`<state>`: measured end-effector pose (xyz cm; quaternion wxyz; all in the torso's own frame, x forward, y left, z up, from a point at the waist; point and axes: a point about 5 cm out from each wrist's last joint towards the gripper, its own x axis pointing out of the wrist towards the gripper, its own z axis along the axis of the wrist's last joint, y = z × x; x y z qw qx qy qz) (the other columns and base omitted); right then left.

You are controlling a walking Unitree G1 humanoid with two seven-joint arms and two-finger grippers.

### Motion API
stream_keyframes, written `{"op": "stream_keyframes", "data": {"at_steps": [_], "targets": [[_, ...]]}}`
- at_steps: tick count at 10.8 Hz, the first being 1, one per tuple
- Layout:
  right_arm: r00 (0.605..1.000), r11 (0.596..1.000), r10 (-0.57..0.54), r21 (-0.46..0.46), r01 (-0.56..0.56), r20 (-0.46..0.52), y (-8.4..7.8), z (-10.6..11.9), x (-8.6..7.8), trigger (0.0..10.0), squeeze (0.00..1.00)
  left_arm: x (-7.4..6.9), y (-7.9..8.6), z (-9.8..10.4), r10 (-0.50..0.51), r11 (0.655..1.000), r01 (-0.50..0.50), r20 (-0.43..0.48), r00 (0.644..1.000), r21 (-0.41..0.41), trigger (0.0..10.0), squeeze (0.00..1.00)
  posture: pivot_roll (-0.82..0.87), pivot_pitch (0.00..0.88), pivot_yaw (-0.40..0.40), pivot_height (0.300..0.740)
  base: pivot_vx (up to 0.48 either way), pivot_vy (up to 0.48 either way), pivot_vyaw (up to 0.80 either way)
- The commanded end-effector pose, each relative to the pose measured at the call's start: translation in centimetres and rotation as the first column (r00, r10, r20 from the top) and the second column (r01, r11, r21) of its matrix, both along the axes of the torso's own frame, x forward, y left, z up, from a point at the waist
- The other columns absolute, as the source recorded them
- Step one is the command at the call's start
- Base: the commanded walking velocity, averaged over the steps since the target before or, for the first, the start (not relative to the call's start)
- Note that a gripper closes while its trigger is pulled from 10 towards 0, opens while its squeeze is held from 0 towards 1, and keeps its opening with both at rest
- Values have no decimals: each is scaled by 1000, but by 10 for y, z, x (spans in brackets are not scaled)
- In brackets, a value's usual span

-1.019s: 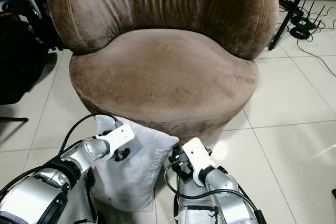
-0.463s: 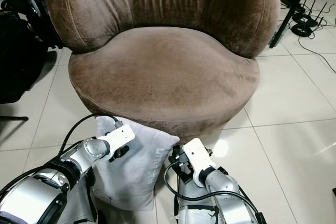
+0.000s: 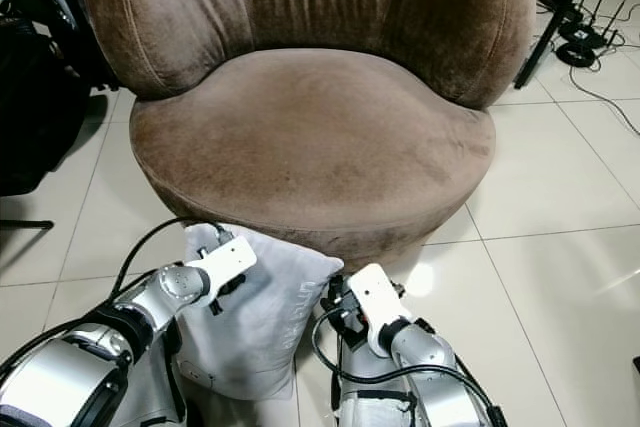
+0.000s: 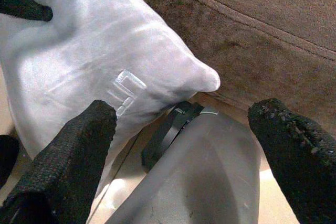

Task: Move the pillow to the sofa from floor

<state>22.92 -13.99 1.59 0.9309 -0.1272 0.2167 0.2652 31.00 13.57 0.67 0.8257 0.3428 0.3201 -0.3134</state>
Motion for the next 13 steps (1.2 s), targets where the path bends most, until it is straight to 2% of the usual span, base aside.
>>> {"op": "stream_keyframes", "data": {"at_steps": [1, 13], "targets": [[995, 1000, -9, -22, 7, -95, -4, -17, -14, 10000, 0, -8, -3, -8, 4, 1000, -5, -32, 999, -18, 0, 0, -266, 135, -20, 463, 0, 0, 0], [995, 1000, -15, -27, 13, -94, -5, -17, -13, 10000, 0, -12, -5, -13, 9, 1000, -9, -51, 999, -9, 0, 0, -266, 116, -15, 463, 0, 0, 0]]}}
